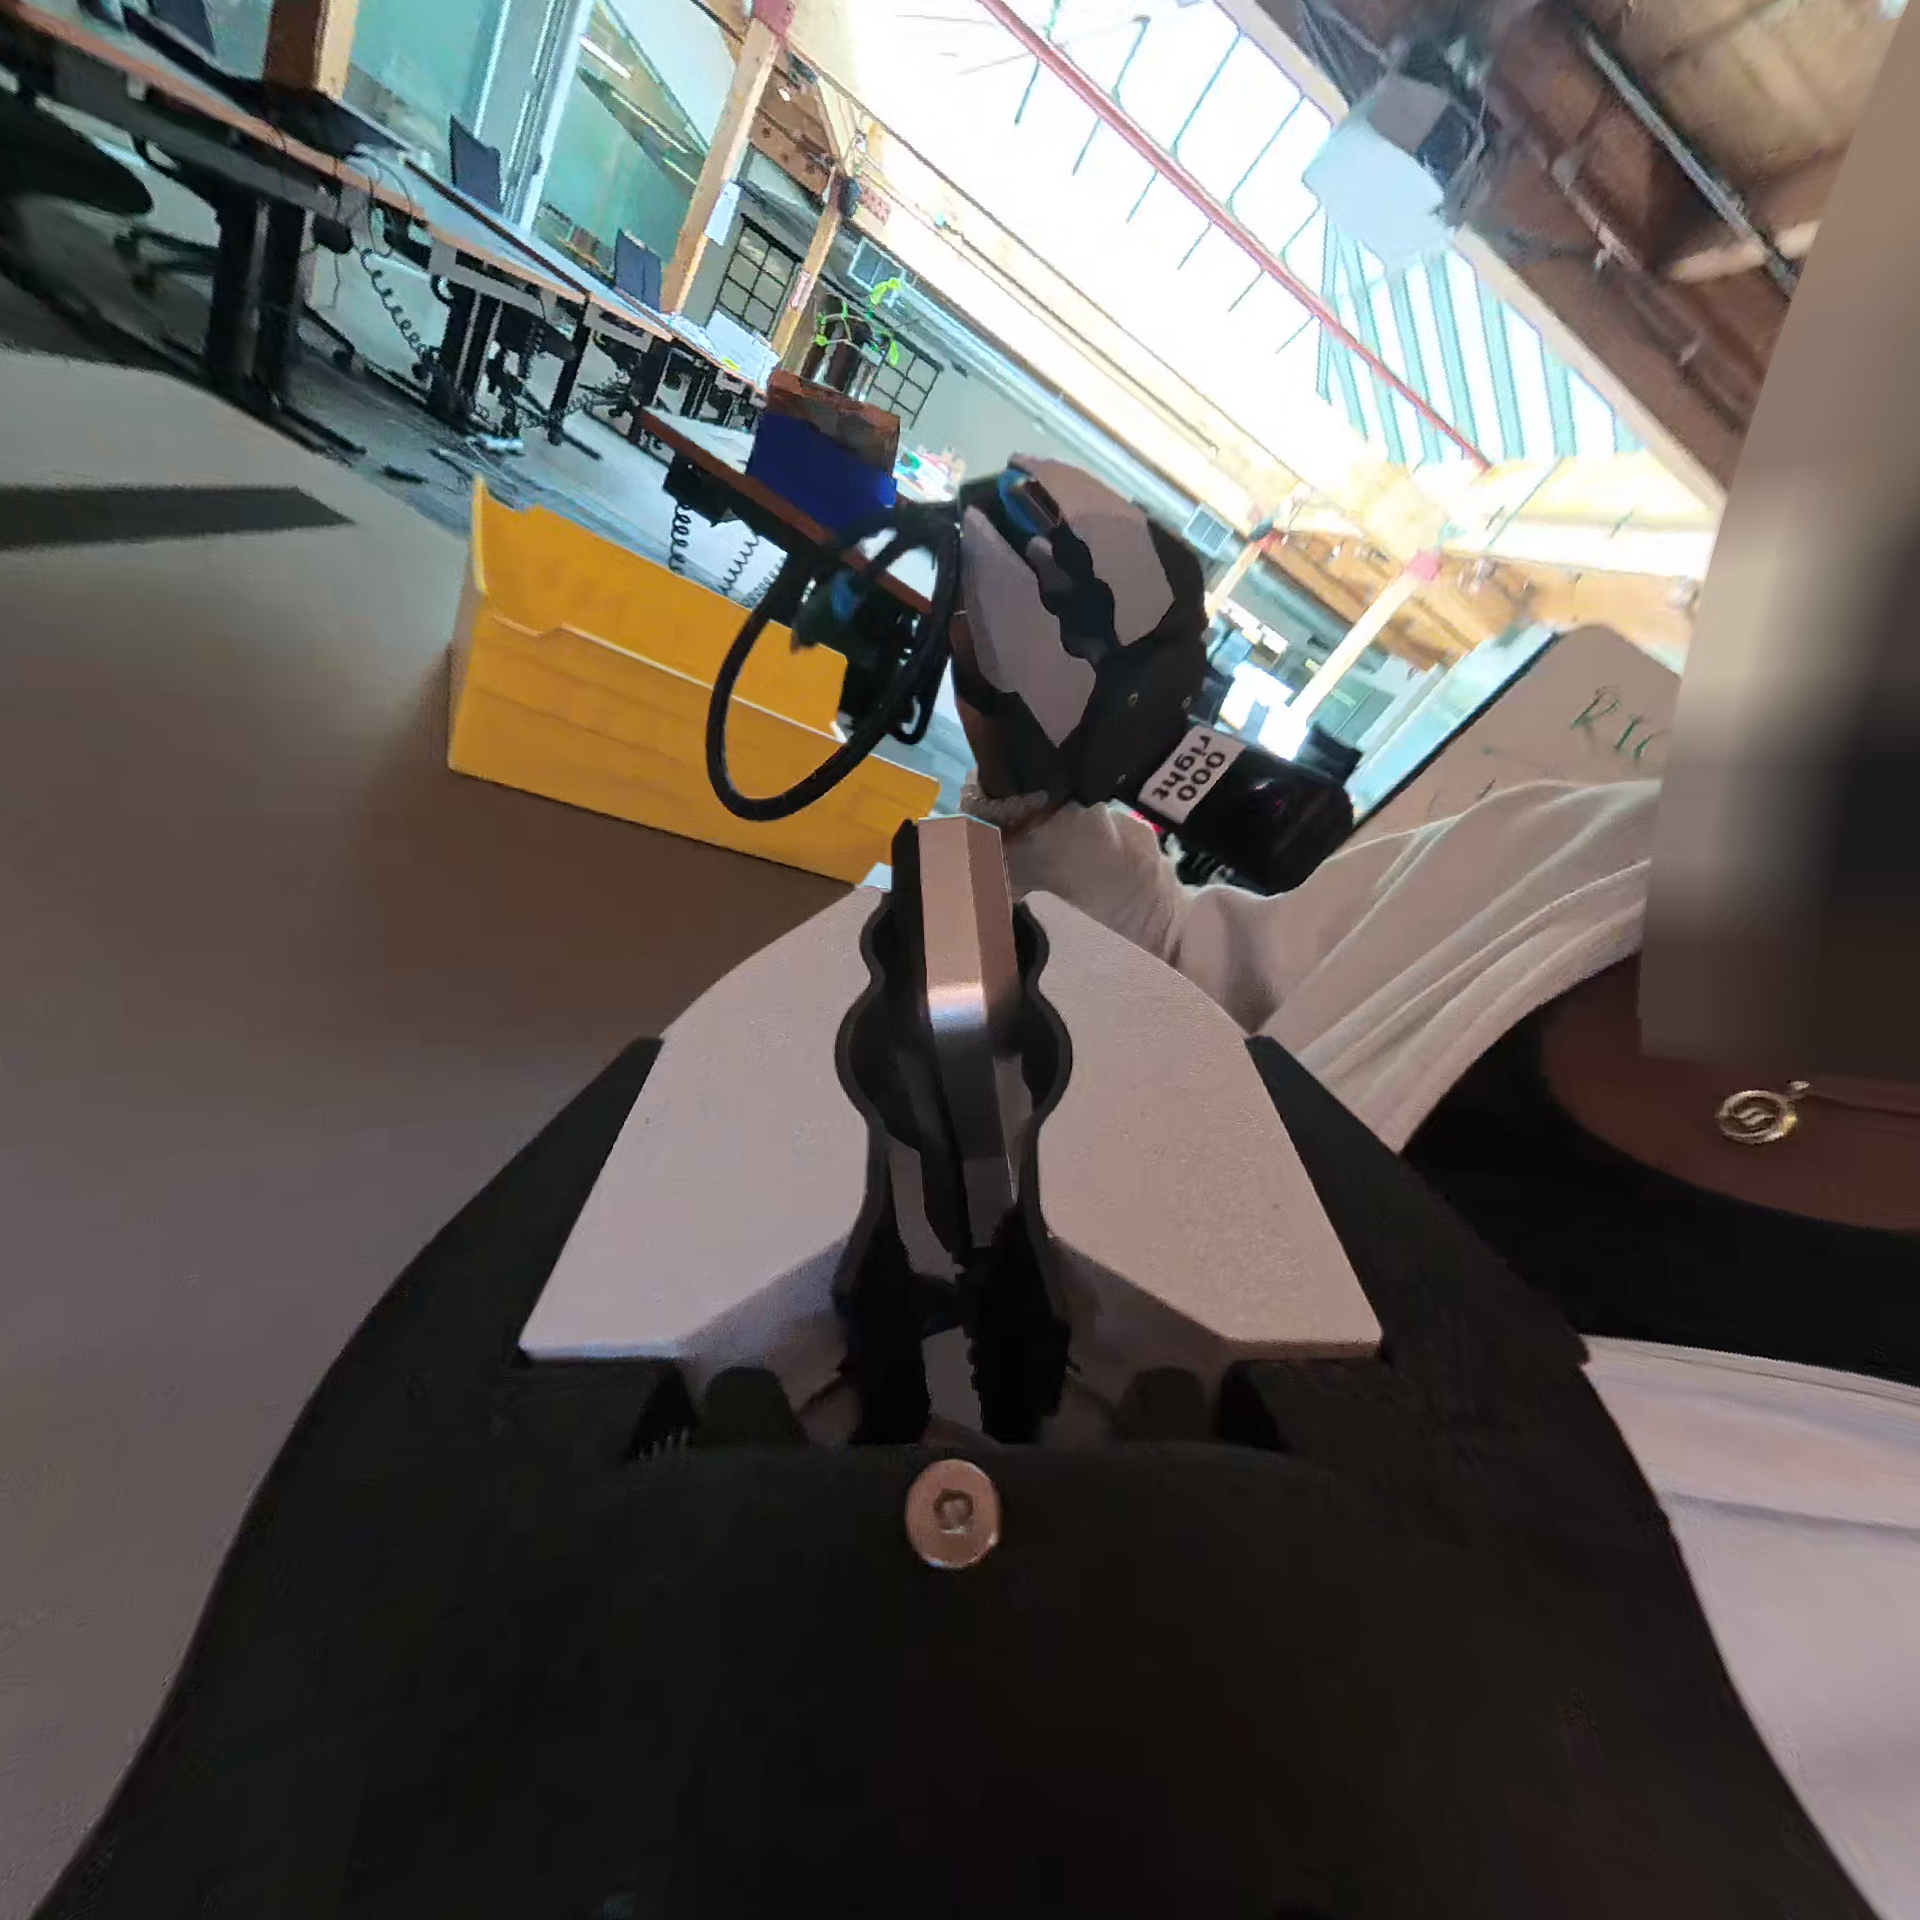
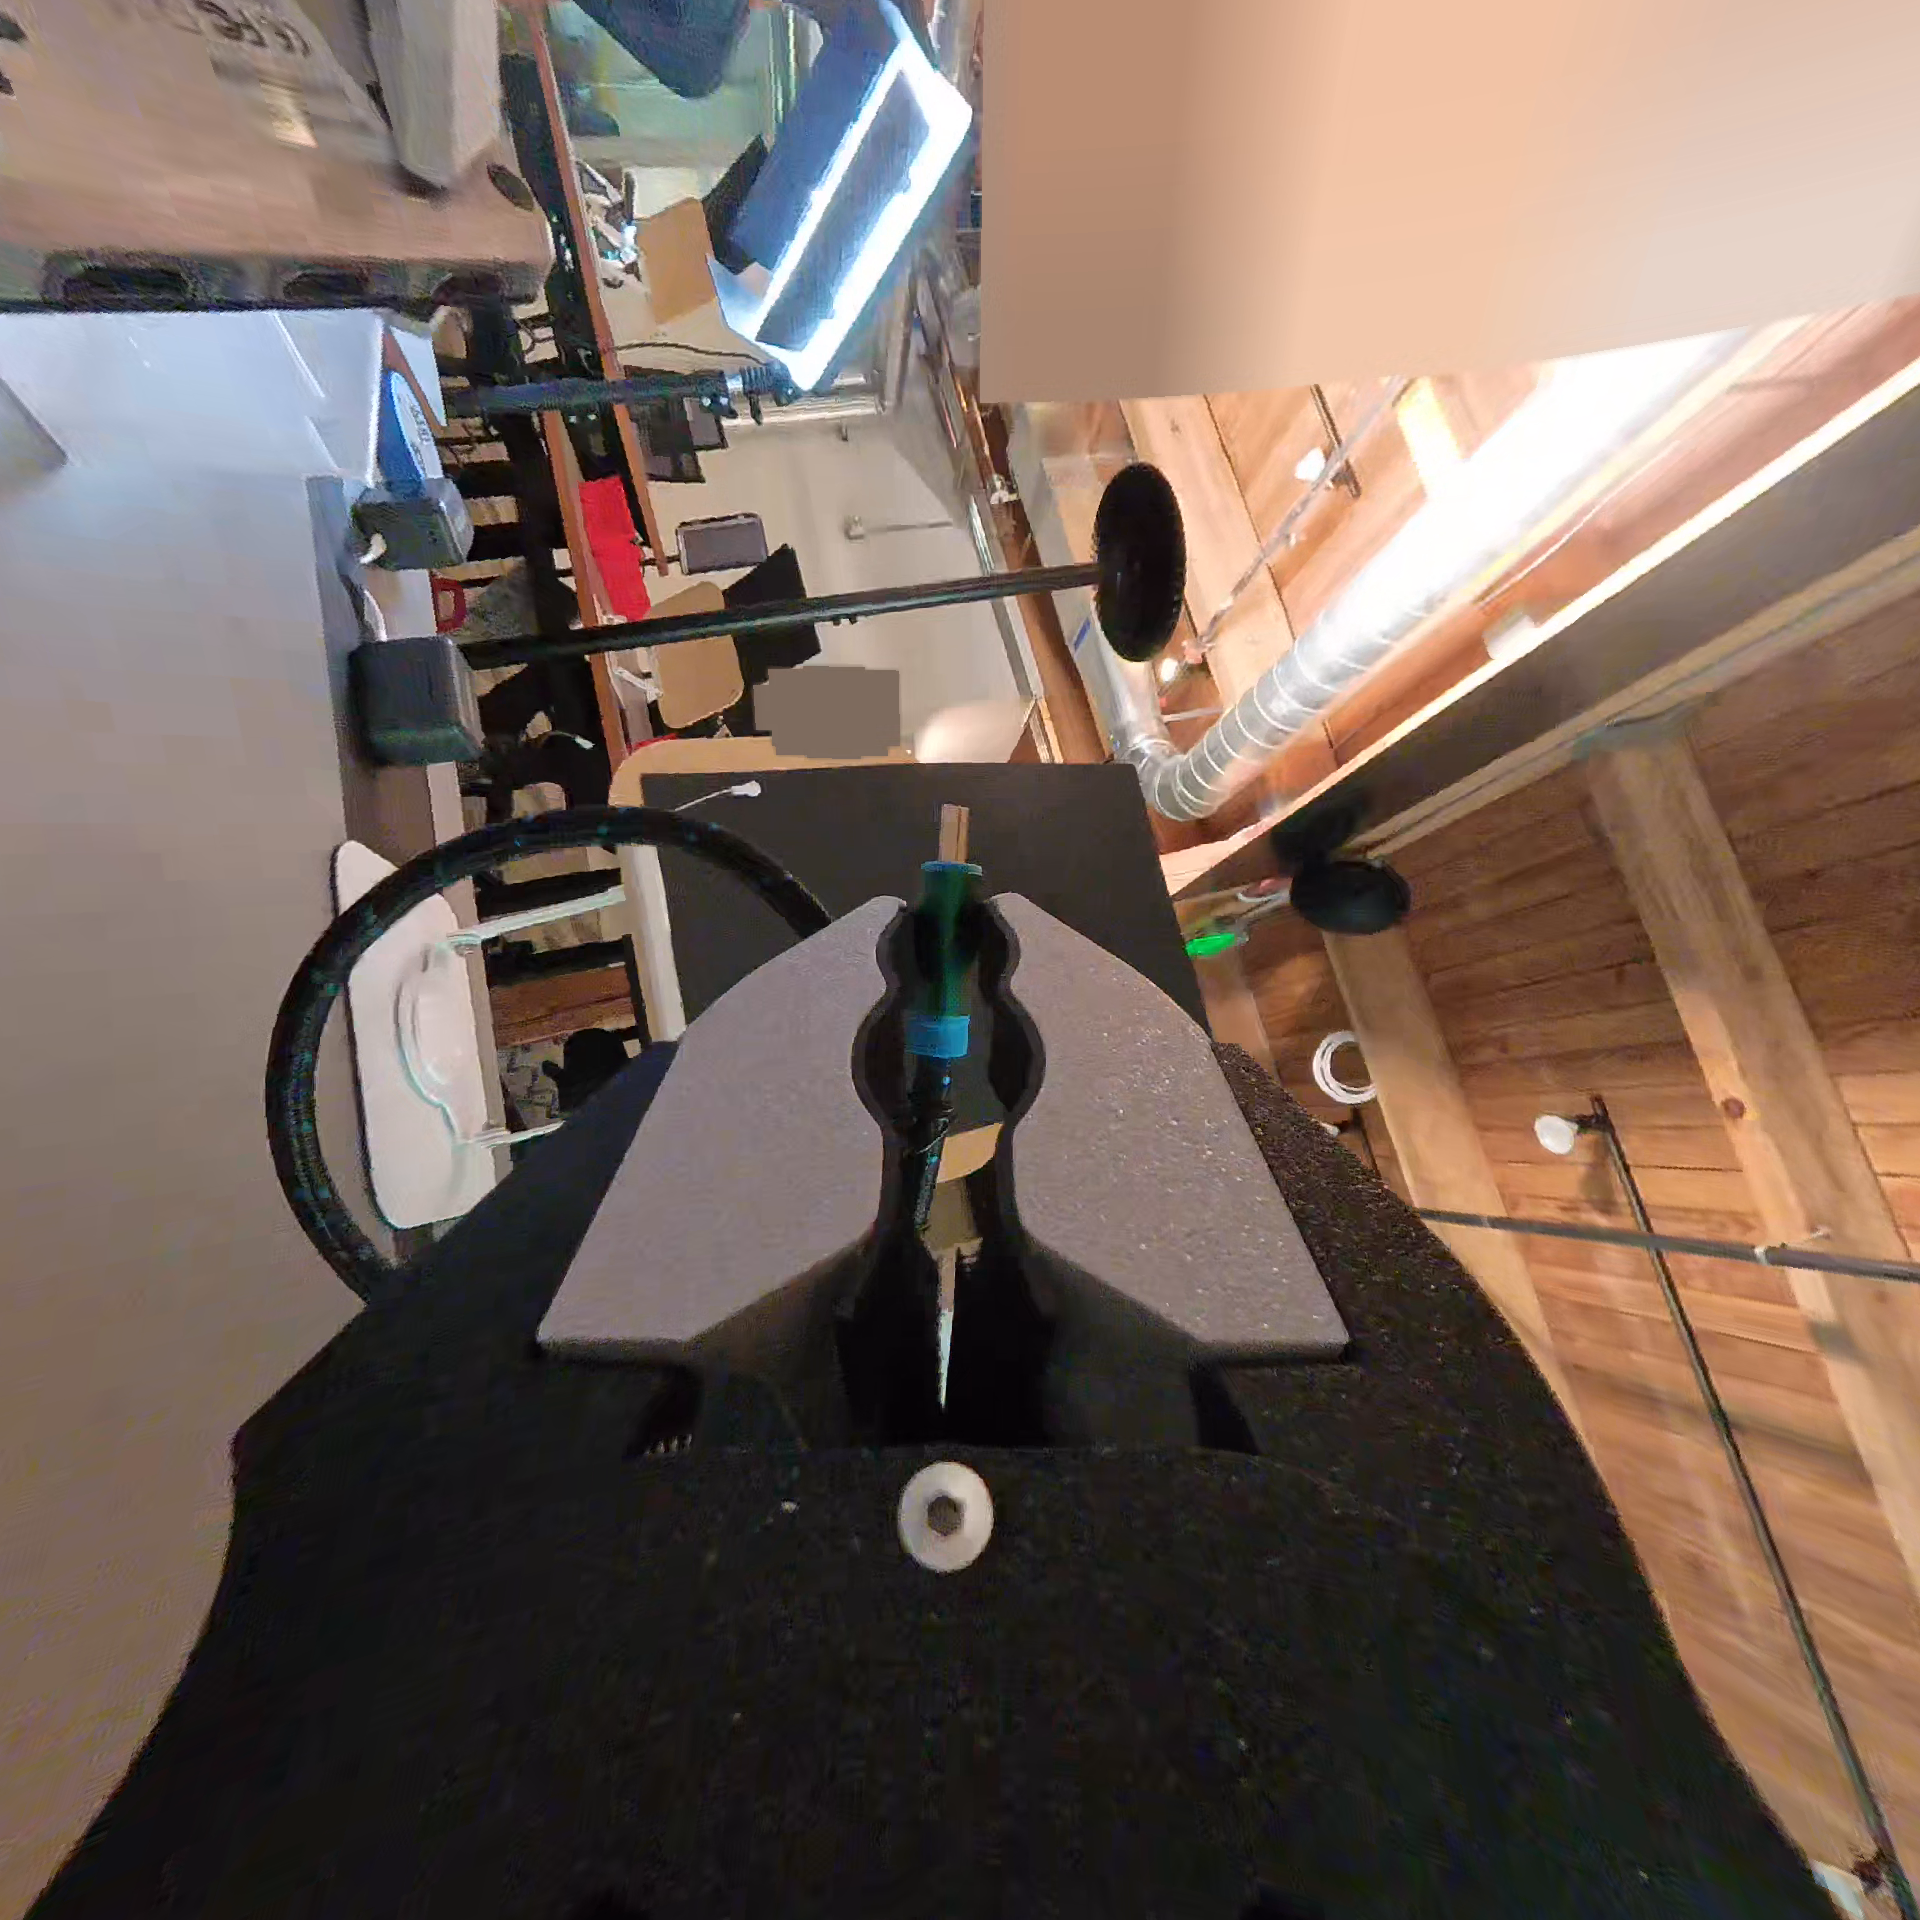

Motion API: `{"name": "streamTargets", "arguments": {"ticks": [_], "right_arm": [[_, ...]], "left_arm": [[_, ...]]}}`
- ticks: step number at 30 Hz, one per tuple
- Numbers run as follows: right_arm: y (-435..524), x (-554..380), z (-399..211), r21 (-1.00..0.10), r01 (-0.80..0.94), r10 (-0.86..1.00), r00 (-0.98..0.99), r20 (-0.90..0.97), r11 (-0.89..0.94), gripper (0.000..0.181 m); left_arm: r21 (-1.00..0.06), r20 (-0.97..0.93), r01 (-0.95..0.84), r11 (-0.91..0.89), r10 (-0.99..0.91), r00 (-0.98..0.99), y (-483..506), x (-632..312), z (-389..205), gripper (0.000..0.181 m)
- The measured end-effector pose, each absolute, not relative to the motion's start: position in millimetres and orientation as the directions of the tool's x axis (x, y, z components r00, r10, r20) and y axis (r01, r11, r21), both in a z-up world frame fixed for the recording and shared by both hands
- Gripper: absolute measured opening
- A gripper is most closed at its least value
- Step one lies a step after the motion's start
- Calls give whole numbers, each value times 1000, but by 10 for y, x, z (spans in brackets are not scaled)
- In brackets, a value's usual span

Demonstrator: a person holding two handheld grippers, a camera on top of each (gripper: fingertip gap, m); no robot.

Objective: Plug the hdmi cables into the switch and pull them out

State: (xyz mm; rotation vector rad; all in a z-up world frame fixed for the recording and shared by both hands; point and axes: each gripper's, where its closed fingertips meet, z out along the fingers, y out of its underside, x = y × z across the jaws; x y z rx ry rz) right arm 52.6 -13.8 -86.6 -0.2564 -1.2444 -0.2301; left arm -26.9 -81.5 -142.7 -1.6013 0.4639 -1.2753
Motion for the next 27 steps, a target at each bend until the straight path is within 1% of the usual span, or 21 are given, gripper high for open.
{"name": "streamTargets", "arguments": {"ticks": [1,5,7,9,12,14,15,17,19,20,21,22,23,25,27], "right_arm": [[-80,568,-769,-80,318,-28,324,946,945,13],[406,1086,-174,-264,412,33,489,871,872,11],[653,1450,118,-318,503,-23,559,829,804,11],[933,1811,270,-419,600,-38,601,798,681,12],[1364,2235,80,-608,671,73,644,762,425,11],[1608,2429,-242,-686,685,163,669,725,245,12],[1723,2522,-449,-704,696,205,676,708,138,12],[1920,2682,-905,-701,710,288,687,667,-70,12],[2064,2781,-1287,-684,699,343,707,618,-209,13],[2113,2821,-1457,-676,682,367,726,582,-279,20],[2143,2849,-1575,-668,665,378,744,551,-335,39],[2164,2869,-1637,-671,647,379,760,528,-362,53],[2167,2846,-1651,-684,635,388,768,510,-358,58],[2125,2740,-1617,-722,622,433,764,478,-301,58],[1974,2637,-1631,-735,627,518,732,442,-258,54]], "left_arm": [[-884,464,254,-391,-791,399,-780,-262,-1390,20],[-940,339,225,-255,-766,546,-628,-389,-1397,20],[-947,312,254,-195,-735,602,-588,-480,-1411,20],[-937,324,317,-148,-709,626,-588,-558,-1397,20],[-915,353,386,-116,-691,630,-633,-623,-1400,20],[-909,361,403,-104,-679,639,-650,-644,-1423,19],[-907,367,409,-105,-674,641,-656,-648,-1438,20],[-901,377,421,-106,-672,638,-668,-655,-1449,19],[-899,379,426,-102,-669,640,-681,-664,-1450,19],[-901,376,422,-99,-664,646,-686,-669,-1455,19],[-904,371,416,-97,-660,653,-692,-671,-1461,19],[-907,366,409,-95,-656,660,-699,-669,-1466,19],[-910,361,403,-93,-654,665,-706,-665,-1473,19],[-914,356,396,-92,-650,671,-715,-655,-1485,20],[-913,355,398,-88,-650,672,-724,-654,-1486,20]]}}
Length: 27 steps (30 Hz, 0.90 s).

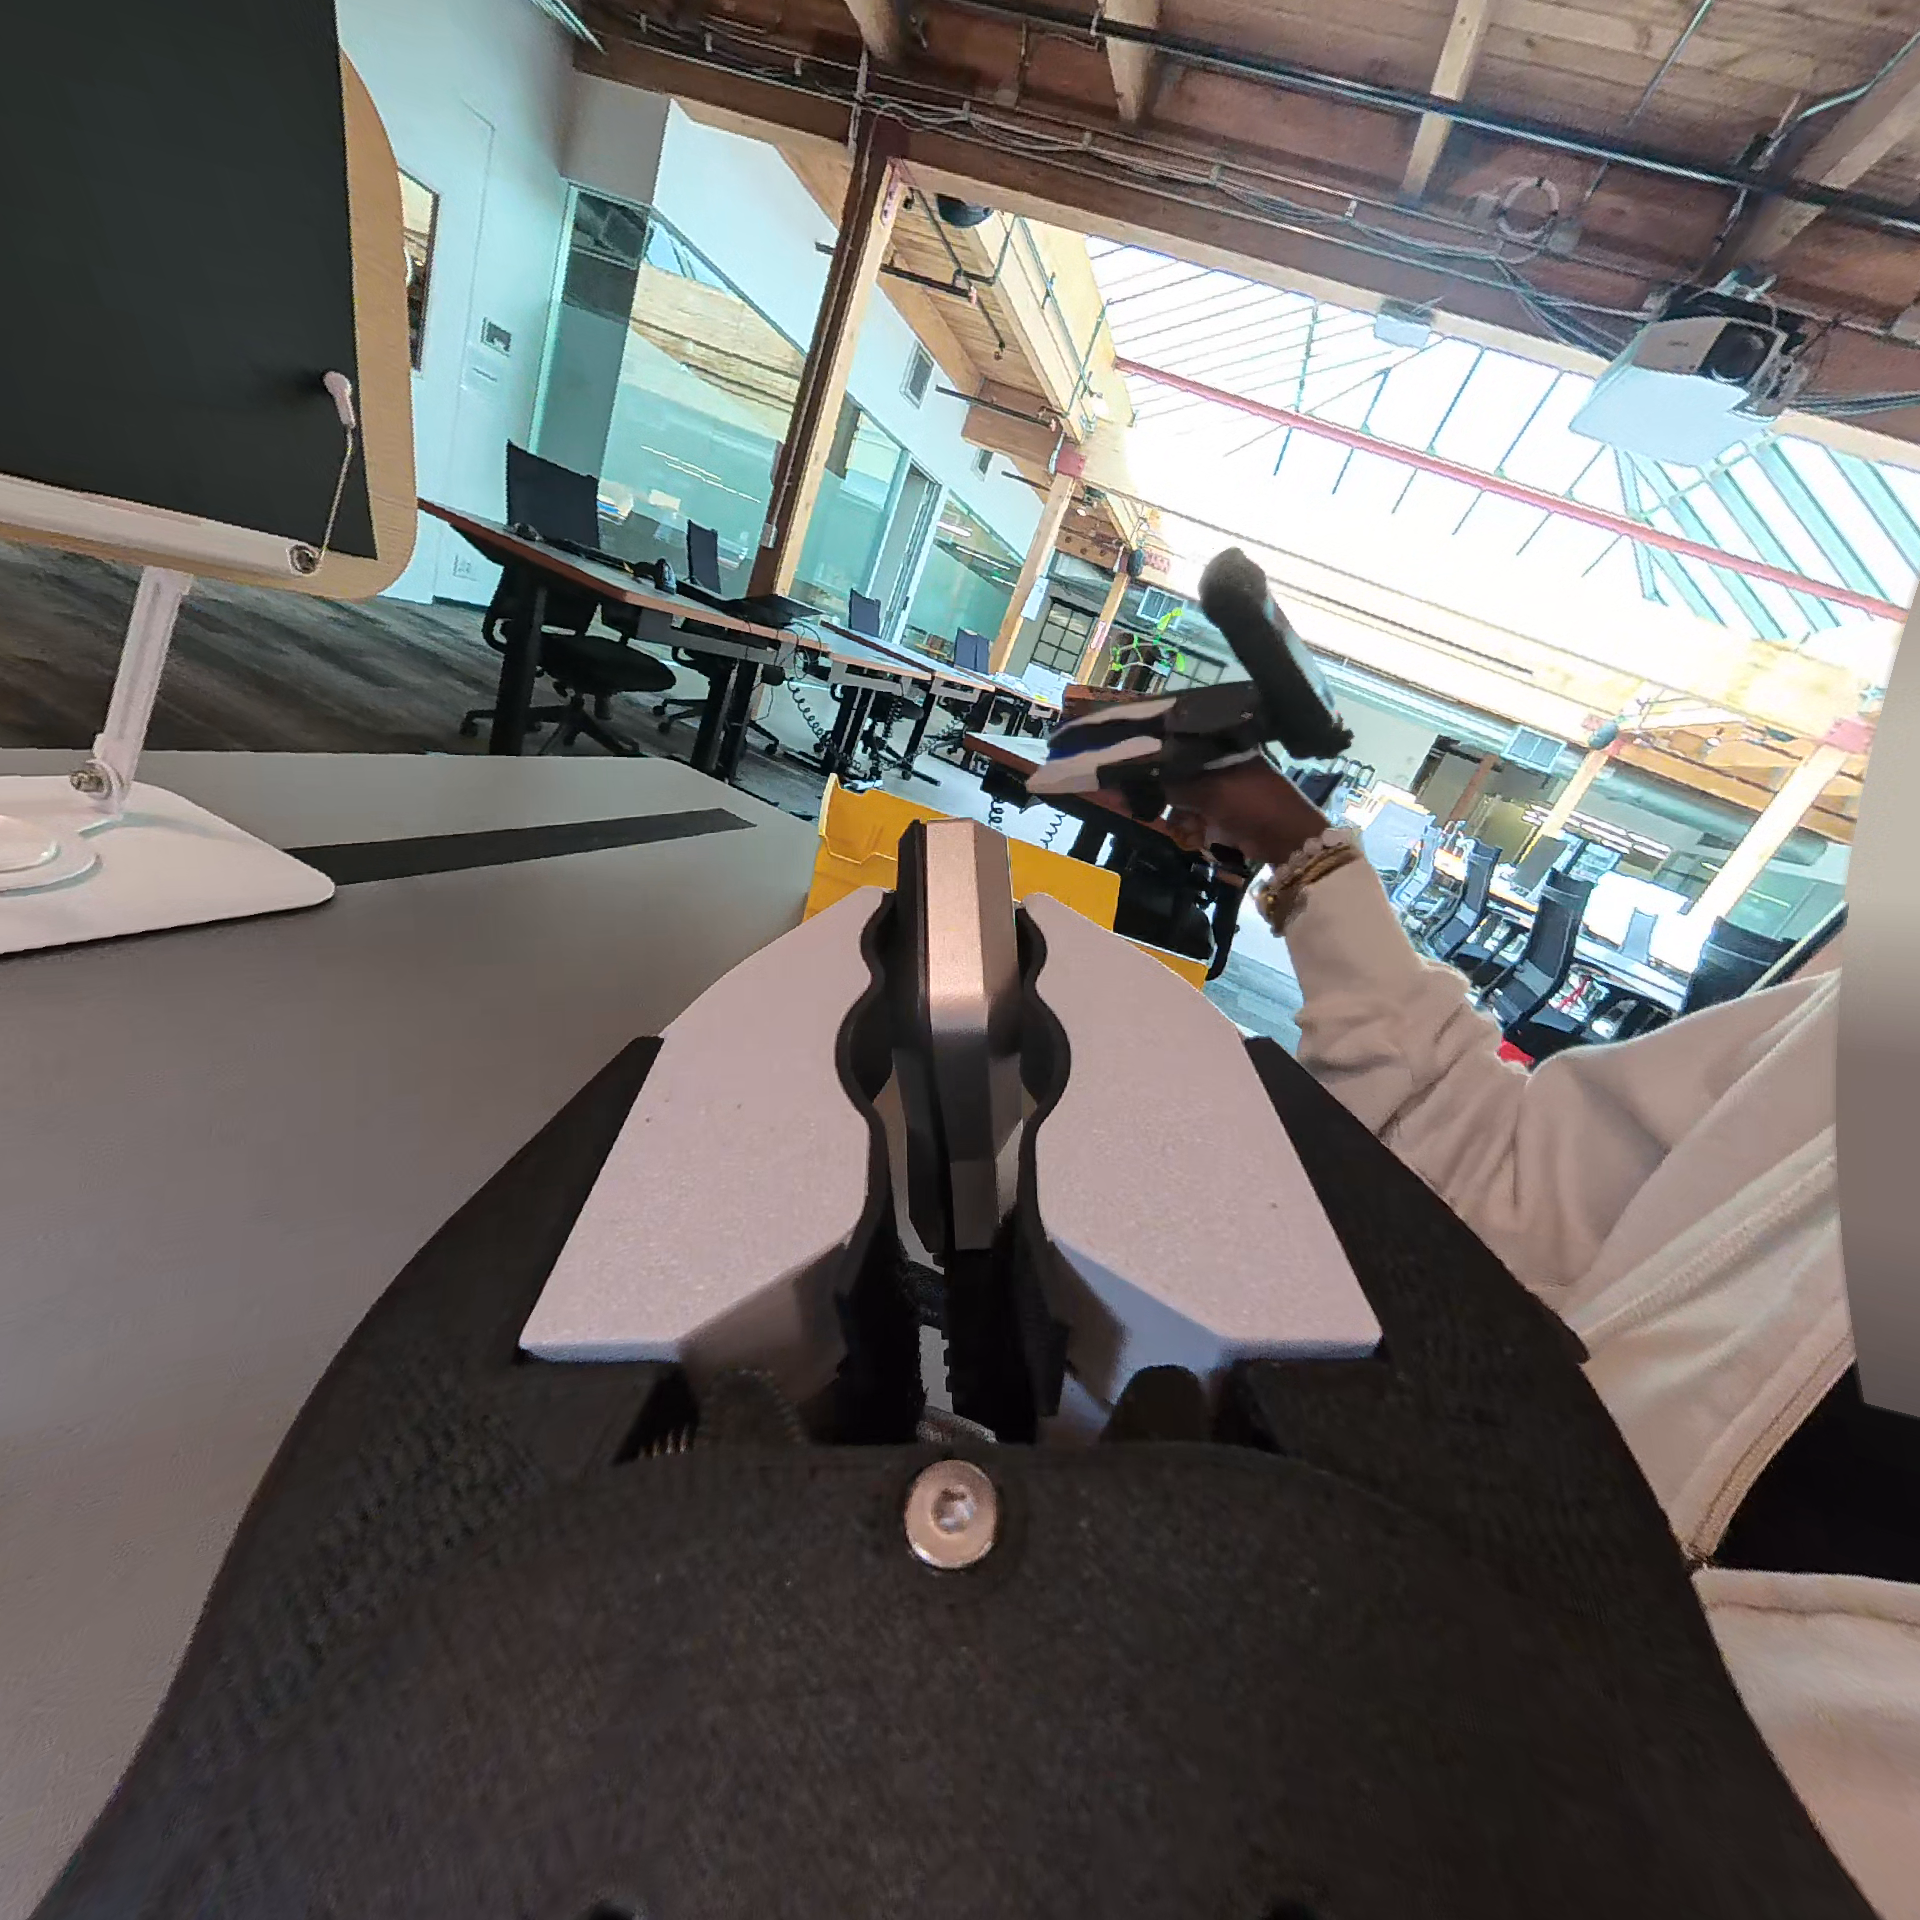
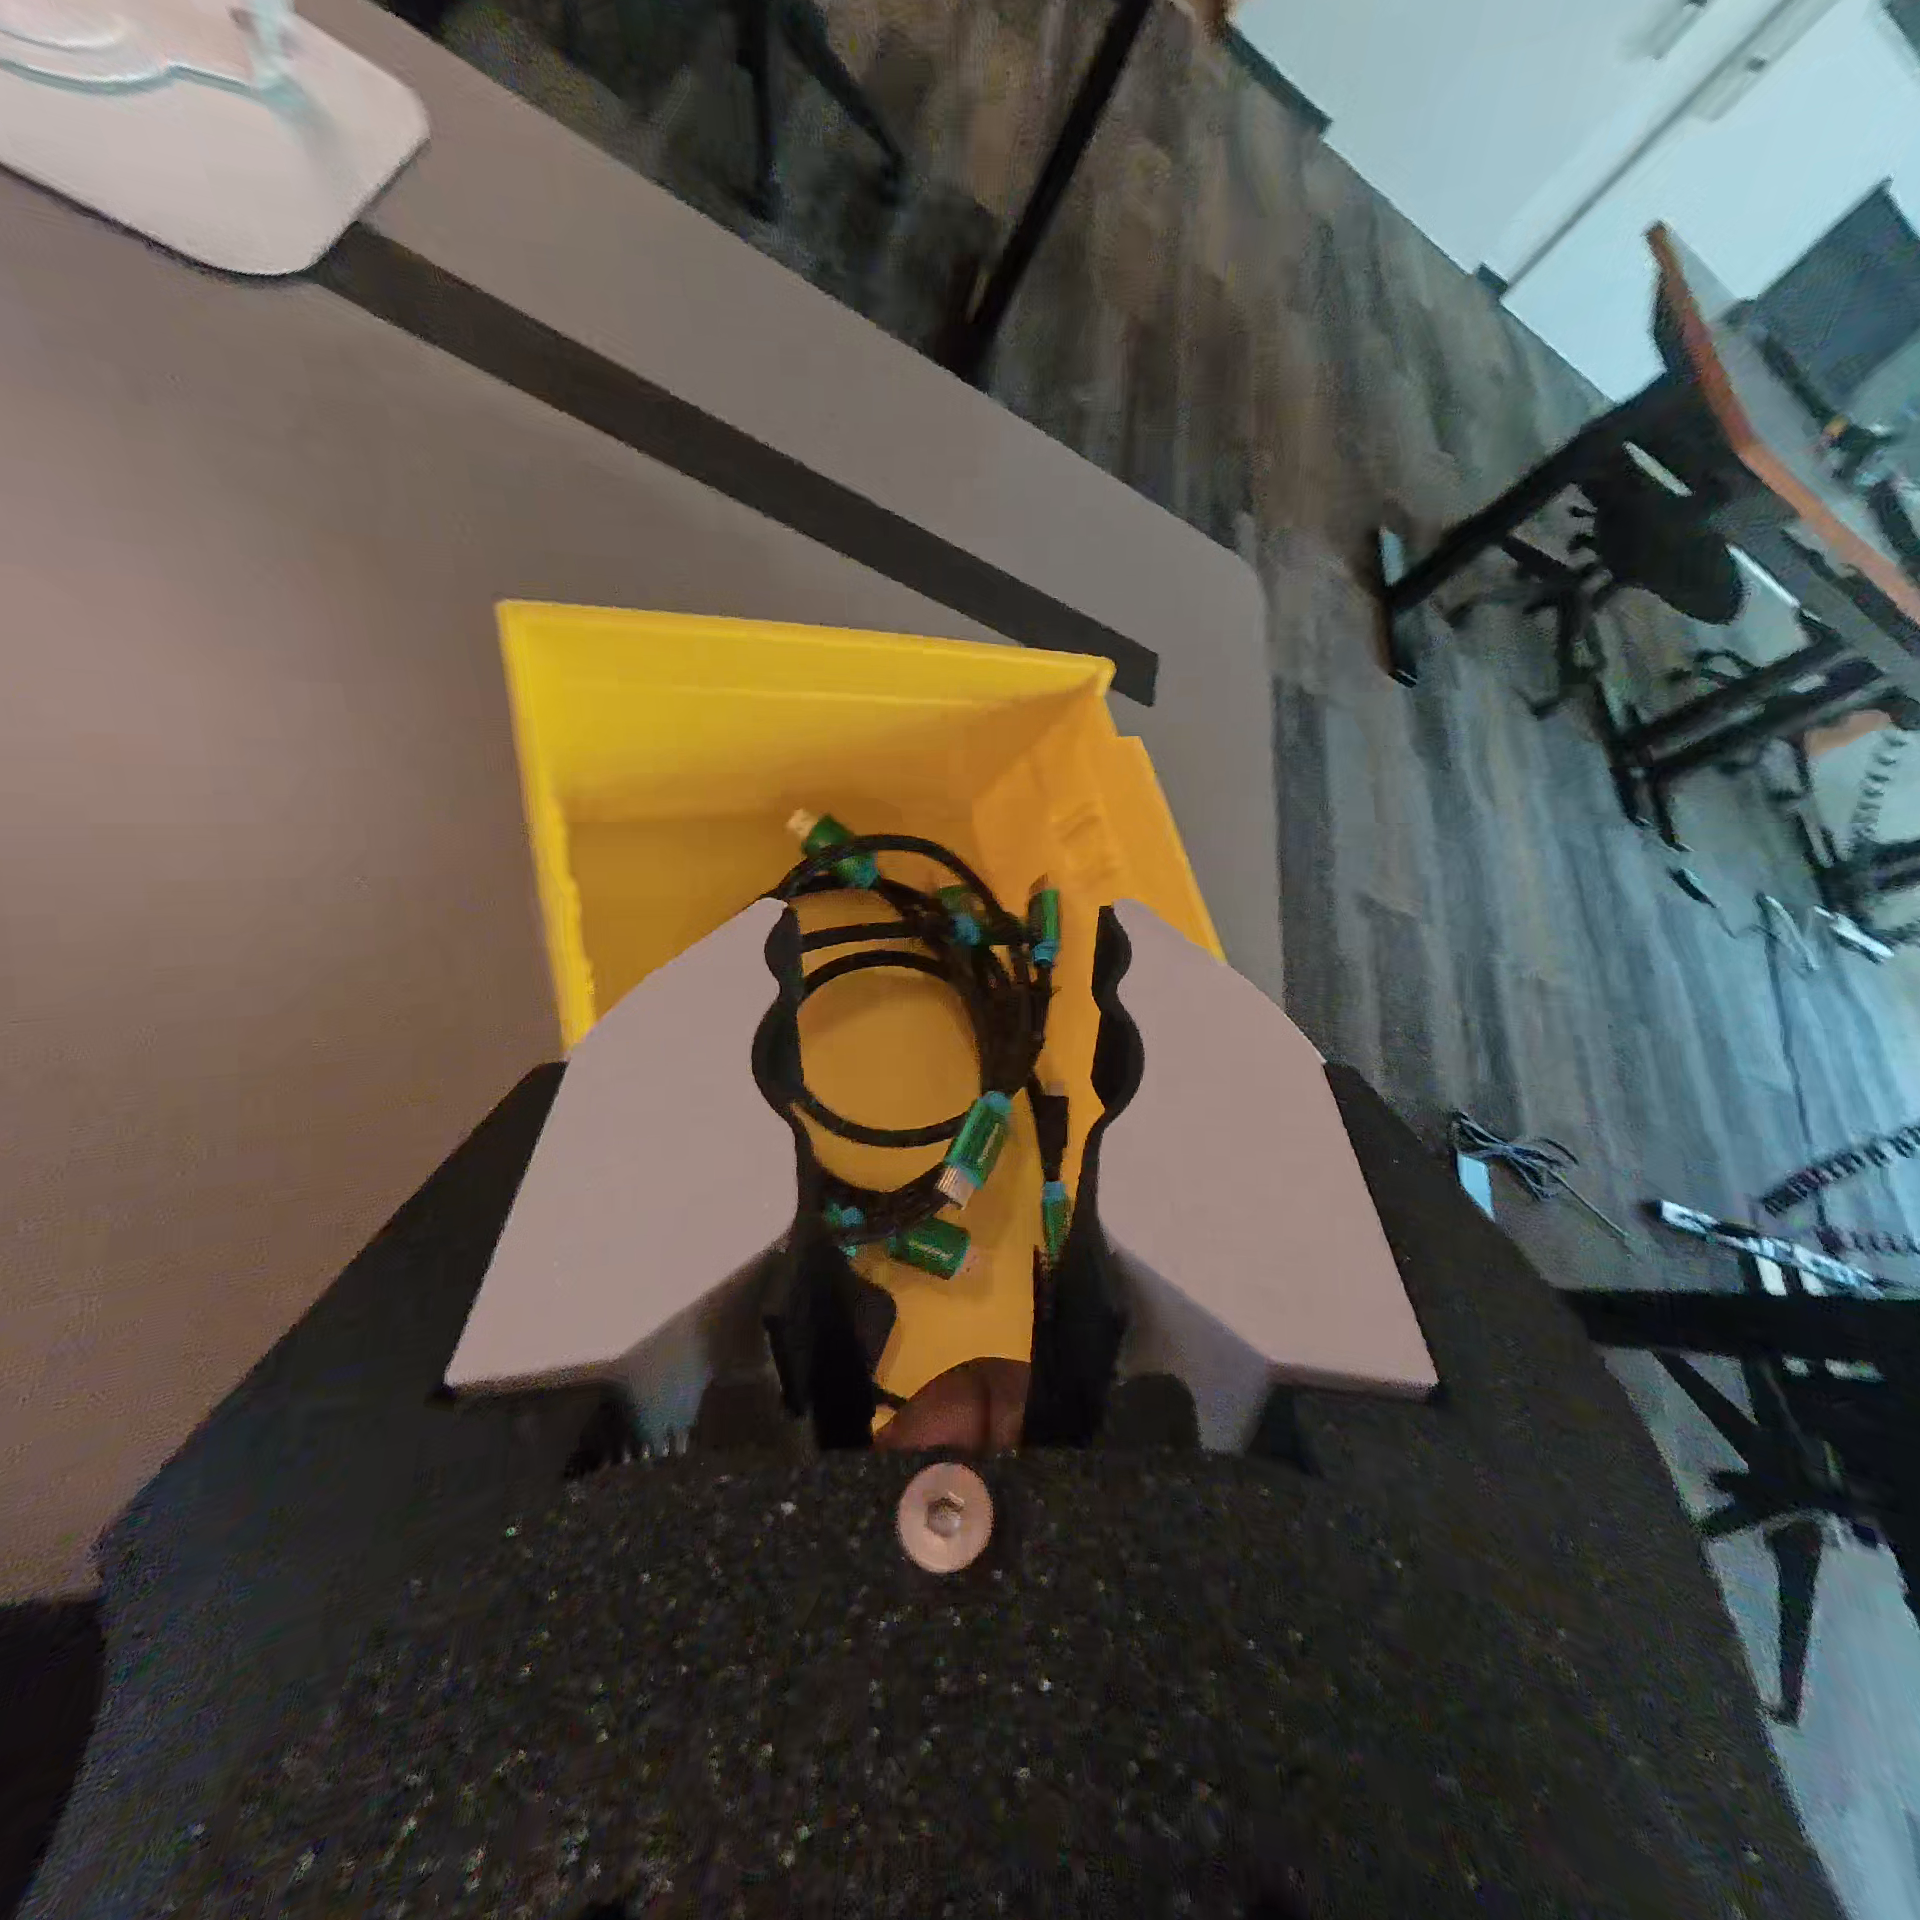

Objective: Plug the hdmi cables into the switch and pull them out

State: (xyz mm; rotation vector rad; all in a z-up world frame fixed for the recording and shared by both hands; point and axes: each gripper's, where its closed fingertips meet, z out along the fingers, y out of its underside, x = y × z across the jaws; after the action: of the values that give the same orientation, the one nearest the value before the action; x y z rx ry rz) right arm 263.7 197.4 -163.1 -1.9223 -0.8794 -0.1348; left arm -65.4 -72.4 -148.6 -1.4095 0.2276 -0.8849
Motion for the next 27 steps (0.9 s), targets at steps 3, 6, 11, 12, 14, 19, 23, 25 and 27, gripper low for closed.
{"name": "streamTargets", "arguments": {"ticks": [3,6,11,12,14,19,23,25,27], "right_arm": [[1580,2572,-1855,-702,649,690,652,314,-293,63],[1204,2816,-2272,-569,686,734,650,199,-453,80],[876,3168,-2835,-334,692,678,713,178,-640,27],[921,3139,-2810,-368,690,662,716,220,-623,8],[876,2883,-2783,-428,683,686,706,178,-591,6],[880,2256,-2747,-506,714,724,651,227,-483,10],[900,1961,-2542,-601,692,731,636,245,-400,24],[796,1608,-2199,-747,626,780,575,248,-224,36],[384,1051,-1838,-890,456,906,384,179,-18,44]], "left_arm": [[-911,357,404,-81,-645,676,-728,-670,-1482,19],[-909,360,409,-78,-642,677,-723,-678,-1481,20],[-908,362,412,-76,-636,681,-718,-669,-1488,20],[-909,361,410,-75,-635,683,-718,-665,-1489,20],[-913,355,403,-73,-629,692,-721,-656,-1491,20],[-920,338,386,-62,-620,708,-729,-619,-1489,20],[-922,333,382,-59,-624,707,-748,-611,-1475,20],[-923,330,379,-70,-652,683,-778,-562,-1457,19],[-924,318,374,-76,-694,646,-814,-460,-1422,19]]}}
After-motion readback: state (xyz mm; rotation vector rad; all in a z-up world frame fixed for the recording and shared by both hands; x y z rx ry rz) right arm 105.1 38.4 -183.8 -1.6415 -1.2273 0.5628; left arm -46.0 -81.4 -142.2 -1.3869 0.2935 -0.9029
